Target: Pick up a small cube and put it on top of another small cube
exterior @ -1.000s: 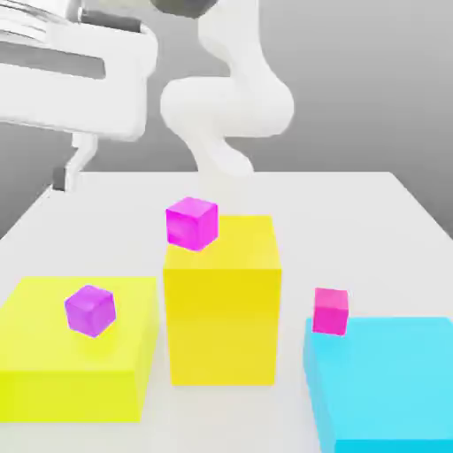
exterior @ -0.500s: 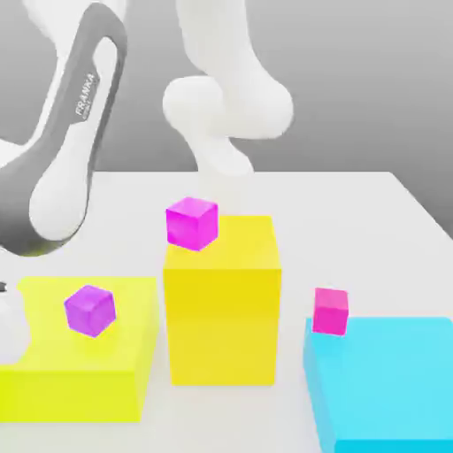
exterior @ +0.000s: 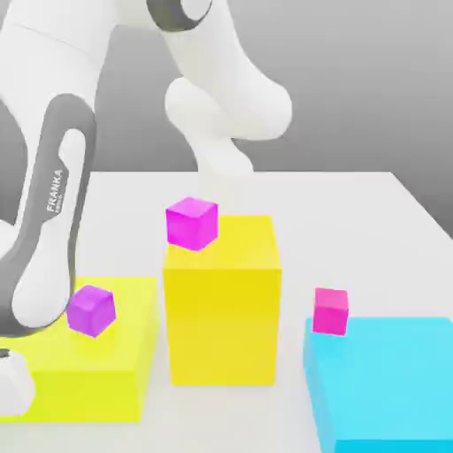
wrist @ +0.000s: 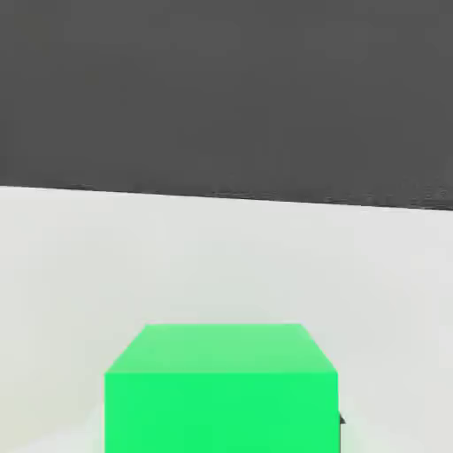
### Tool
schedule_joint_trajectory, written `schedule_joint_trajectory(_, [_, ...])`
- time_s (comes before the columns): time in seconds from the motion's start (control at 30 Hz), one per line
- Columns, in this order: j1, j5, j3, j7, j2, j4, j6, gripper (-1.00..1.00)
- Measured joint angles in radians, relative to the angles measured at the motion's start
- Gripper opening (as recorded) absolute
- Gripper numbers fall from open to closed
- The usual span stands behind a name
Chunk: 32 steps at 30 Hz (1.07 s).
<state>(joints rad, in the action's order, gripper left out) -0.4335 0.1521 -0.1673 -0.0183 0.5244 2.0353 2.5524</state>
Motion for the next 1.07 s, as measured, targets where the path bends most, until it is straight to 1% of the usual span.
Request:
schedule_joint_trajectory(0.07, [0.012, -0.029, -0.006, 0.017, -0.063, -0.019, -0.035, -1.0])
schedule_joint_trajectory(0.13, [0.046, -0.068, -0.031, -0.045, -0.128, 0.013, -0.057, -1.0])
schedule_joint_trajectory(0.37, [0.145, -0.219, -0.098, -0.4, -0.377, 0.212, -0.115, -1.0])
schedule_joint_trajectory(0.53, [0.165, -0.288, -0.096, -0.641, -0.564, 0.359, -0.16, -1.0])
schedule_joint_trajectory(0.67, [0.153, -0.295, -0.071, -0.801, -0.711, 0.478, -0.194, -1.0])
schedule_joint_trajectory(0.77, [0.139, -0.265, -0.048, -0.897, -0.811, 0.568, -0.213, -1.0])
schedule_joint_trajectory(0.83, [0.14, -0.238, -0.05, -0.918, -0.797, 0.609, -0.172, -1.0])
schedule_joint_trajectory(0.93, [0.144, -0.216, -0.056, -0.914, -0.713, 0.647, -0.055, -1.0])
schedule_joint_trajectory(0.97, [0.145, -0.211, -0.058, -0.911, -0.687, 0.656, -0.02, 1.0])
schedule_joint_trajectory(1.07, [0.145, -0.211, -0.058, -0.911, -0.687, 0.656, -0.02, 1.0])
